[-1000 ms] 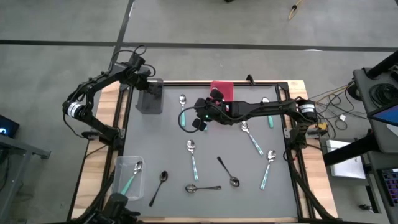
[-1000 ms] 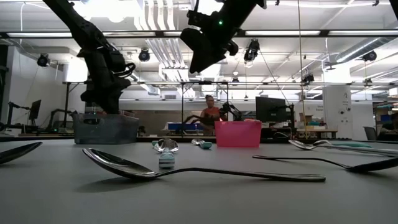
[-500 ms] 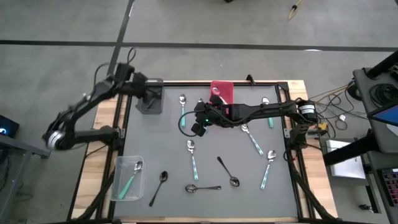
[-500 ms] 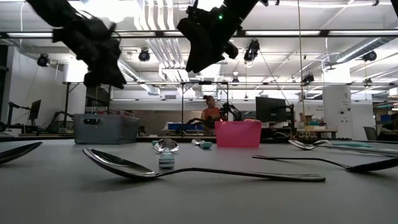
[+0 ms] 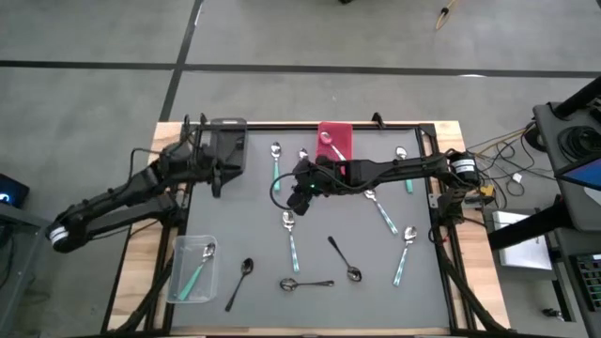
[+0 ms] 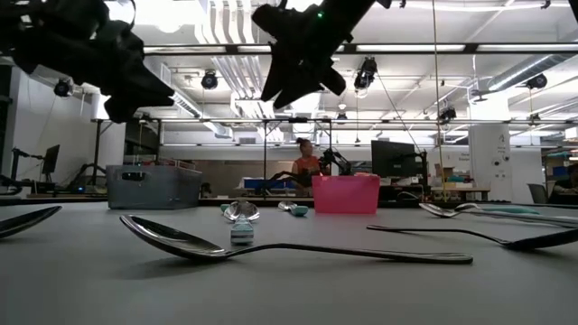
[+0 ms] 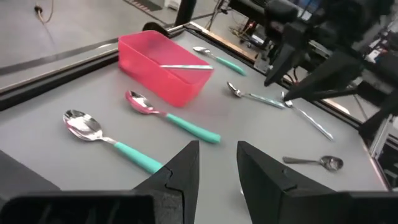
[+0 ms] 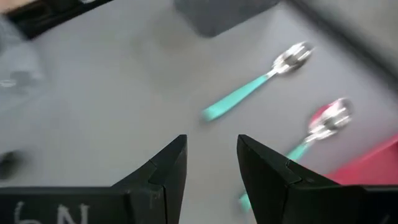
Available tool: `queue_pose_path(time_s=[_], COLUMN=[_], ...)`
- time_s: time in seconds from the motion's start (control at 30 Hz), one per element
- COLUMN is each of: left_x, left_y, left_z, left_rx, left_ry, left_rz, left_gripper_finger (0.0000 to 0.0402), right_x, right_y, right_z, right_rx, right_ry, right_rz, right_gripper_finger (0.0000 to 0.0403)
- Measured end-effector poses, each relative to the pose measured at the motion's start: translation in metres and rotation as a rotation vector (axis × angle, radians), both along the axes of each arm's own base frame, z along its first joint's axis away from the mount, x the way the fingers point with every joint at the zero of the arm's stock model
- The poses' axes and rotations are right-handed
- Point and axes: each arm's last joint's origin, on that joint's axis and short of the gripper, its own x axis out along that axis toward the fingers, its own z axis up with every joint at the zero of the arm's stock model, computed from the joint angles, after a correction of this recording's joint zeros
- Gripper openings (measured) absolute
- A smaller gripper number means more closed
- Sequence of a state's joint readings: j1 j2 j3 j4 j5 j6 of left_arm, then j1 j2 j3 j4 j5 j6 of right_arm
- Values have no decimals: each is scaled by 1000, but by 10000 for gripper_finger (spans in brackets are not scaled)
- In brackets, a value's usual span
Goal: Sort silverware by color (type)
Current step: Put the white green spoon into the red bin
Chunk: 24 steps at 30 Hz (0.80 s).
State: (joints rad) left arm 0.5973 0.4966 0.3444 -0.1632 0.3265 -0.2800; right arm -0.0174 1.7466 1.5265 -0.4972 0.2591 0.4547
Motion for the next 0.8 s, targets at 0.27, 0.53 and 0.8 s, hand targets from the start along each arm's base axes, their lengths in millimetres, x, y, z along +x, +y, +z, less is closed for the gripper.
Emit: queue_pose_path(time_s=[0.27, 0.53, 0.8], left_x=[3, 6, 10], left_y=[-13, -18, -28], left_z=[-10, -8, -10], left_rx=[60, 73, 50], left_ry=[-94, -164, -166], left_rz=[-76, -115, -197], left_gripper_finger=[89, 89, 89], right_x=[-5, -14, -28], right_y=[8, 33, 60], right_z=[-6, -14, -19], right_rx=[446, 687, 771], right_ry=[58, 198, 346], right_rz=[43, -53, -174], right_gripper_finger=[132, 132, 132])
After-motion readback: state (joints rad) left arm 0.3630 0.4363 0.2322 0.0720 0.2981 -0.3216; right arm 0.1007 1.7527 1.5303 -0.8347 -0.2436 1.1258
